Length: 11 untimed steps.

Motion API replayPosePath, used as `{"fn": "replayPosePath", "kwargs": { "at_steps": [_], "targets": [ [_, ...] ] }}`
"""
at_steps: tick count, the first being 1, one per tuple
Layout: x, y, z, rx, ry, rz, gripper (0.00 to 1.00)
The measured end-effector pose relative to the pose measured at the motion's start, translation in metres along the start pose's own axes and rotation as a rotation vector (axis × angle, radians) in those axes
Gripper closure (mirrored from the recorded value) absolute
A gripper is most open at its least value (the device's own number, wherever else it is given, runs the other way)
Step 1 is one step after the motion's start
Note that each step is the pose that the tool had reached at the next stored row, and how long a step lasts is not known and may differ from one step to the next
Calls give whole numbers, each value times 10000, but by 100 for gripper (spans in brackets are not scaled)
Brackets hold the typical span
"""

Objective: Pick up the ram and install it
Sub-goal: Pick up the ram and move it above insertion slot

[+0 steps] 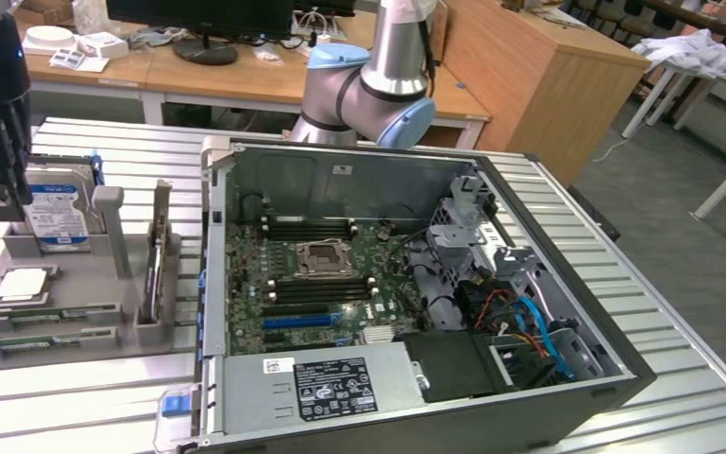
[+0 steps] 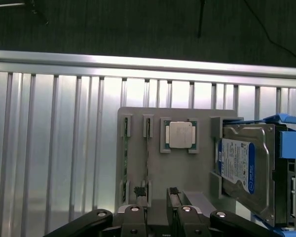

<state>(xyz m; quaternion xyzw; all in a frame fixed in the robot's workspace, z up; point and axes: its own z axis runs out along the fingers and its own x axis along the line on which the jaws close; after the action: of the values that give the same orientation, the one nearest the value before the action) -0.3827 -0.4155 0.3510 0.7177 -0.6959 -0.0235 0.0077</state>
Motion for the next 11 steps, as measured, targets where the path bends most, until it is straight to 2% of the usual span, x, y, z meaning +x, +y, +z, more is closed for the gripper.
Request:
{"fn": "replayPosePath", "kwargs": {
  "at_steps": [11],
  "targets": [
    [4, -8, 177, 1, 0, 0, 70]
  ]
}}
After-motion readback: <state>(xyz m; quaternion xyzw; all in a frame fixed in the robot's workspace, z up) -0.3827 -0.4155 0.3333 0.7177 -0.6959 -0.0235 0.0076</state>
